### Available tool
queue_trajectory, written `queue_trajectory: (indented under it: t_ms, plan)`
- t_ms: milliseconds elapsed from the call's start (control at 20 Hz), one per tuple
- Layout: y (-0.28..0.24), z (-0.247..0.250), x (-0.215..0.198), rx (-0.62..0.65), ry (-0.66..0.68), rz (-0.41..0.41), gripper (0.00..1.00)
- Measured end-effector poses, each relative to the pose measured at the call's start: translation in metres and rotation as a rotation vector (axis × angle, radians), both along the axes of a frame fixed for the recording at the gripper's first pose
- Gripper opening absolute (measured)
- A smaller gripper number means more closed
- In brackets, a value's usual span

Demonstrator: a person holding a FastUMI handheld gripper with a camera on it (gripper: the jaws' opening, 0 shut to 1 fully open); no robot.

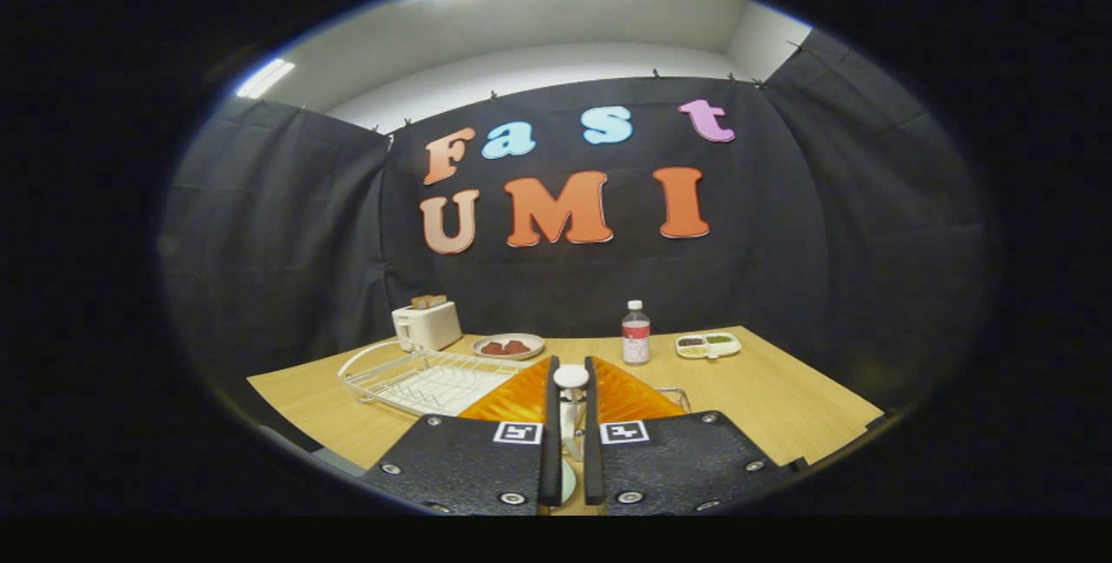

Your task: Take the plate from the dish rack, then take the spoon from the basket and place it into the plate.

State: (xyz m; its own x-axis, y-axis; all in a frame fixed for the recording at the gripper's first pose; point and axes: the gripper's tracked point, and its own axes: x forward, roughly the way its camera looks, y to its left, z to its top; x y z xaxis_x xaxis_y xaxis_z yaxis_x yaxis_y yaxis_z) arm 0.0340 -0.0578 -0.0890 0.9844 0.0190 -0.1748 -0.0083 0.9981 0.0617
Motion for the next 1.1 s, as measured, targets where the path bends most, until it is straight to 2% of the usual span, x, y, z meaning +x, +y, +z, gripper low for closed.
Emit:
queue_trajectory:
  t_ms: [350,600,1100]
  plan:
    - [0.042,-0.016,-0.018,0.033,0.026,0.159,0.1]
    - [0.063,-0.046,-0.023,0.023,0.089,0.231,0.1]
    - [0.079,-0.106,-0.023,0.067,0.209,0.286,0.1]
